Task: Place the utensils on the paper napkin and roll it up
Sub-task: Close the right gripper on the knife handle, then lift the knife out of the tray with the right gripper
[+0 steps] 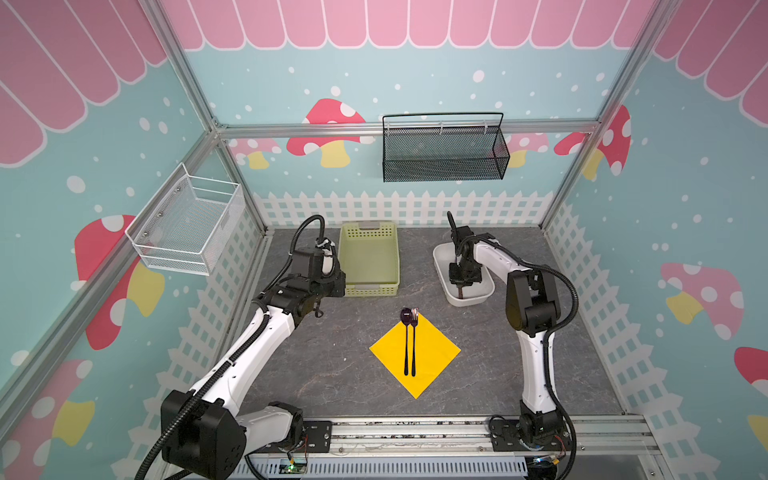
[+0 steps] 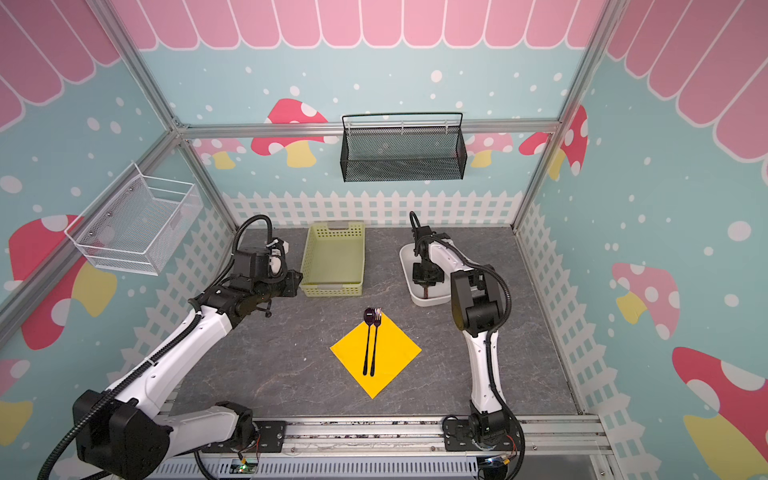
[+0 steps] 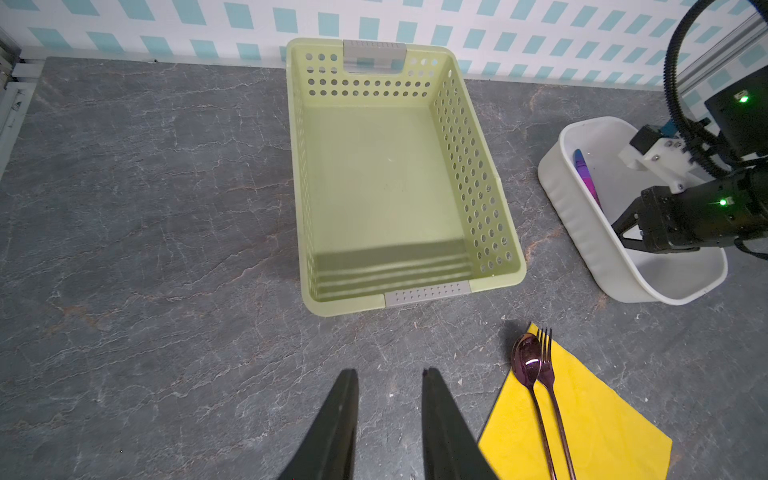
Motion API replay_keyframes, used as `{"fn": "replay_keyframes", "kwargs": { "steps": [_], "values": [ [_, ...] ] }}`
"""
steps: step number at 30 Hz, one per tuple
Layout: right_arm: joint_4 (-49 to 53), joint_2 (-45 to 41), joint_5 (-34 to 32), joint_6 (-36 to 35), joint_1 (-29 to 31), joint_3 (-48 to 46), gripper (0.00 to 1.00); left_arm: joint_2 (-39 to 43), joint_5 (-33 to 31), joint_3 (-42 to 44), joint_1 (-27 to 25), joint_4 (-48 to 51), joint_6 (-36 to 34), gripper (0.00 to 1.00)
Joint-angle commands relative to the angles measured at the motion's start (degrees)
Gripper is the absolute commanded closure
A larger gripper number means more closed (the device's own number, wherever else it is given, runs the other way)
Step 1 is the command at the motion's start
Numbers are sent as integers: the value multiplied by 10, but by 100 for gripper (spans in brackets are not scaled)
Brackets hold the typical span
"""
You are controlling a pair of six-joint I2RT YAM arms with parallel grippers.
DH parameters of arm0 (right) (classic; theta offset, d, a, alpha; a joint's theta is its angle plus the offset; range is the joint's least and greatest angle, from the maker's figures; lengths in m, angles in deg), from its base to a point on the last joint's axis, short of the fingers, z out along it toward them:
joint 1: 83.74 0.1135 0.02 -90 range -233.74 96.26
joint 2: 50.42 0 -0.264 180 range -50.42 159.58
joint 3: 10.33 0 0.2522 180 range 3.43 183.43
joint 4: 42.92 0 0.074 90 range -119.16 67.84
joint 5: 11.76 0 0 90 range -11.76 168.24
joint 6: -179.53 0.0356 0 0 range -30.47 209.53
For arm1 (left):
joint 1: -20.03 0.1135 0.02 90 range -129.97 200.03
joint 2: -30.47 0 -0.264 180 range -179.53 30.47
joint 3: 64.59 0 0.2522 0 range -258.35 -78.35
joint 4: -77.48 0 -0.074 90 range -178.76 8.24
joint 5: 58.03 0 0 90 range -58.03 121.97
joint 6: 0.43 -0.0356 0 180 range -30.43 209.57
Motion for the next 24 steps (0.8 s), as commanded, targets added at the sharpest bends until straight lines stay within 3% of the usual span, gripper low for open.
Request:
{"fn": "replay_keyframes", "kwargs": {
  "steps": [1, 16, 24],
  "values": [
    [23, -44, -9, 0, -2, 24, 97, 0, 4, -12, 5, 2, -4, 71],
    [55, -99, 13, -1, -3, 51, 98, 10, 4, -10, 5, 2, -4, 71],
    [35, -169, 46, 16, 3, -23, 99, 17, 4, -8, 5, 2, -3, 71]
  ]
}}
